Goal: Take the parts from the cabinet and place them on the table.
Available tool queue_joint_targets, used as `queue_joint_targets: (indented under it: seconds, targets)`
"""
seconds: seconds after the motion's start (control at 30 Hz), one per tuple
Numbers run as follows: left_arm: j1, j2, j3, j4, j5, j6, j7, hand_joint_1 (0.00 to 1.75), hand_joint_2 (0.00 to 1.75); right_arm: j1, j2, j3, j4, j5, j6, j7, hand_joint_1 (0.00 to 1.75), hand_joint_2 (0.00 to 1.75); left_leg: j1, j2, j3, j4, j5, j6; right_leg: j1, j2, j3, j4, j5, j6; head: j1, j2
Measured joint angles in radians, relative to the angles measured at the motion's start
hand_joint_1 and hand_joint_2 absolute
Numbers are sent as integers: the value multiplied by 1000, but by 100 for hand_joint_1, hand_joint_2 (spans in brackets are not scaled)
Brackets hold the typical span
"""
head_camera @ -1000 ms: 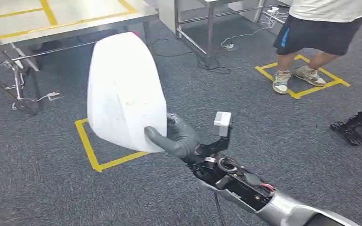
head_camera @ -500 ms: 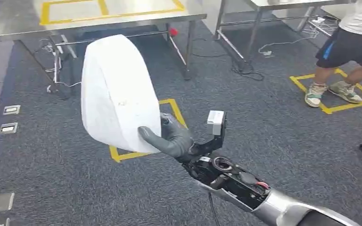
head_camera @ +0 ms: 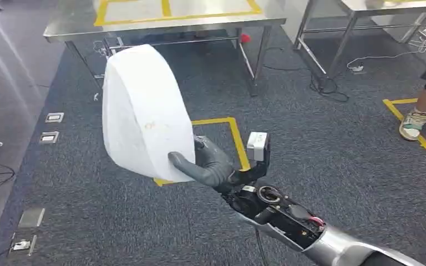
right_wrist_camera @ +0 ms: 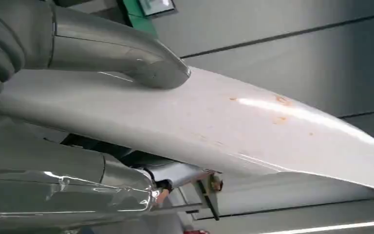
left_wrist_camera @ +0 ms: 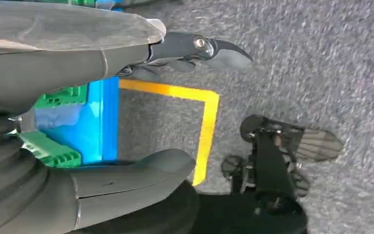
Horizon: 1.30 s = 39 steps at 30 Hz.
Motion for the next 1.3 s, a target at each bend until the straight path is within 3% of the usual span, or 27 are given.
queue_joint_targets:
  seconds: [0.07, 0.1, 0.13, 0.17, 0.23, 0.27, 0.3, 0.33, 0.37, 0.4, 0.53, 0.63, 0.73, 0.77, 1.3]
  targets:
    - [-5, 0, 0, 0, -3, 0, 1, 0, 175, 3, 0, 1, 1, 4, 0, 3, 175, 175, 6, 14, -81, 168, -75, -9, 3, -12, -4, 0, 1, -1, -11, 0]
    - [-6, -1, 0, 0, -4, 0, 2, 0, 175, 3, 0, 2, 2, 8, 1, 3, 175, 175, 9, 17, -112, 231, -92, -13, 3, -18, -6, 0, 1, -1, -15, 0]
    - [-6, -2, 0, 0, -5, -1, 4, 0, 175, 3, 0, 3, 2, 11, 3, 2, 175, 175, 13, 19, -117, 241, -82, -16, 3, -22, -6, 0, 1, -1, -18, 0]
    - [-5, -2, 0, 0, -6, -1, 6, 0, 175, 3, 0, 4, 2, 15, 4, 1, 175, 175, 17, 21, -93, 195, -52, -18, 3, -25, -6, 0, 1, -1, -23, 0]
    - [-8, 1, 0, 0, -7, -1, 9, 0, 175, 2, 0, 5, 2, 19, 6, 0, 175, 175, 23, 28, 4, 18, 29, -20, 2, -29, -3, 2, -1, 3, -29, 0]
    - [-10, 1, 0, 0, -7, -1, 10, 0, 175, 2, 0, 5, 2, 19, 6, -1, 175, 175, 26, 38, 51, -67, 52, -20, 2, -31, -3, 3, -4, 9, -31, 0]
    - [-14, 0, 0, 0, -7, -2, 10, 0, 175, 2, 0, 5, 2, 21, 6, -1, 175, 175, 18, 40, 60, -93, 43, -16, 12, -31, -9, 10, -9, 19, -39, 0]
    - [-15, 0, 0, 0, -7, -2, 10, 0, 175, 2, 0, 6, 2, 21, 6, -1, 175, 175, 21, 33, 59, -94, 46, -7, 11, -31, -10, 10, -11, 21, -28, 0]
    - [-14, -2, 0, 0, -7, -2, 11, 0, 175, 2, 0, 7, 2, 22, 8, 0, 175, 175, 23, 34, 61, -96, 44, -9, 13, -32, -10, 11, -23, -2, -18, 0]
    - [-13, -1, 0, 0, -7, -2, 11, 0, 175, 2, 0, 8, 2, 23, 10, -1, 175, 175, 19, 33, 64, -96, 43, -8, 12, -32, -8, 11, -19, -11, -15, 0]
    - [-14, 1, -1, 0, -7, -2, 11, 0, 175, 2, 0, 9, 2, 25, 10, -1, 175, 175, 11, 33, 64, -95, 40, 7, 6, -31, -2, 3, -11, 4, -6, 0]
    - [-14, 1, -2, 0, -5, -2, 11, 0, 175, 2, 0, 10, 2, 29, 13, -1, 175, 175, 8, 33, 64, -95, 39, 10, 4, -31, 0, 0, -10, 6, -2, 0]
    - [-14, 1, -2, 0, -2, -3, 2, 0, 175, 2, 0, 11, 2, 32, 15, -1, 175, 175, 7, 33, 64, -93, 37, 14, 1, -31, 2, -4, -11, 29, 0, 0]
    - [-14, 1, -2, 0, -2, -3, -2, 0, 175, 2, 0, 12, 2, 32, 16, -1, 175, 175, 7, 33, 64, -93, 37, 14, 1, -31, 3, -4, -11, 32, 0, 0]
    - [-8, 0, -2, 0, 36, -16, -64, 0, 175, 3, 0, 23, 16, 32, 21, -9, 175, 175, 9, 33, 66, -95, 37, 13, 6, -31, 2, -3, -13, 35, -10, 0]
